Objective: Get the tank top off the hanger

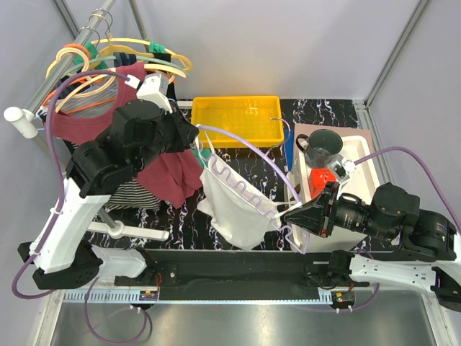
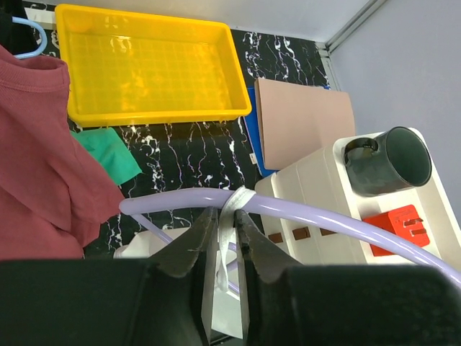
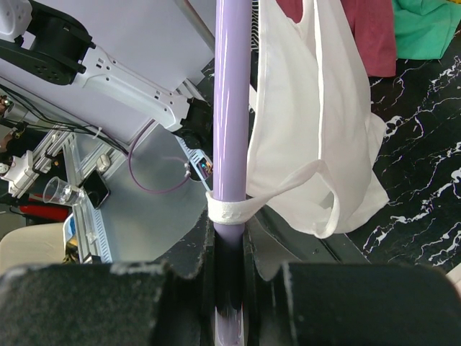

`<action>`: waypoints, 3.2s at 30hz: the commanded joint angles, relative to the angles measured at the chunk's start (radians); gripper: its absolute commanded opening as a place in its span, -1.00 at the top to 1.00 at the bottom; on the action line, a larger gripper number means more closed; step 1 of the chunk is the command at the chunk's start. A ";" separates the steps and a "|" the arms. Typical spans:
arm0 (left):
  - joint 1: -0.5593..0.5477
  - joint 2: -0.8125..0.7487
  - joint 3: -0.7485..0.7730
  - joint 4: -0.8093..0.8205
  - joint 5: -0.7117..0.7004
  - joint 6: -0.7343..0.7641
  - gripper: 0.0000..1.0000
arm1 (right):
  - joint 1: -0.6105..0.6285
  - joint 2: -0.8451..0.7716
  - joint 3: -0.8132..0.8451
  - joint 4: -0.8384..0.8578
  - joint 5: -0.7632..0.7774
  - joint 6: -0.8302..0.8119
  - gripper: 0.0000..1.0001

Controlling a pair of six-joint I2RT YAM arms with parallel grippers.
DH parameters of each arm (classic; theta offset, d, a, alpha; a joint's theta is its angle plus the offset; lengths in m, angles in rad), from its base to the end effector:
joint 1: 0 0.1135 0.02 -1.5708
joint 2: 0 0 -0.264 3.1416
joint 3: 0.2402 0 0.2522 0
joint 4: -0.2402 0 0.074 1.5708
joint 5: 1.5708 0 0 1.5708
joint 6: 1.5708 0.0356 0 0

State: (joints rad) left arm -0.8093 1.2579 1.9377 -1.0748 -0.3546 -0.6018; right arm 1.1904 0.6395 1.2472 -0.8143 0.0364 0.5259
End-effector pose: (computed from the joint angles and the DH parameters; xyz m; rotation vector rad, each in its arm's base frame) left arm 0.1405 -0.1295 0.5240 -0.0300 1.9854 -0.5832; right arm 0.0317 0.0759 0.4377 -0.6065 1.8460 1.1707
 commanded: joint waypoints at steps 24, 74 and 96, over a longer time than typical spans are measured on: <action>0.055 -0.069 0.057 0.056 -0.240 0.071 1.00 | 0.000 -0.067 0.004 0.001 -0.007 -0.049 1.00; -0.004 0.034 -0.006 0.450 0.525 -0.227 -0.40 | -0.002 0.183 -0.006 0.418 0.346 -0.133 1.00; -0.068 0.184 0.009 0.464 0.408 -0.125 0.14 | 0.000 0.236 -0.005 0.458 0.290 -0.159 1.00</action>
State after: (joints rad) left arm -0.8734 1.4319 1.9232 -0.6670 0.0696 -0.7601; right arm 1.1904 0.8696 1.2160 -0.4675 0.3458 0.3969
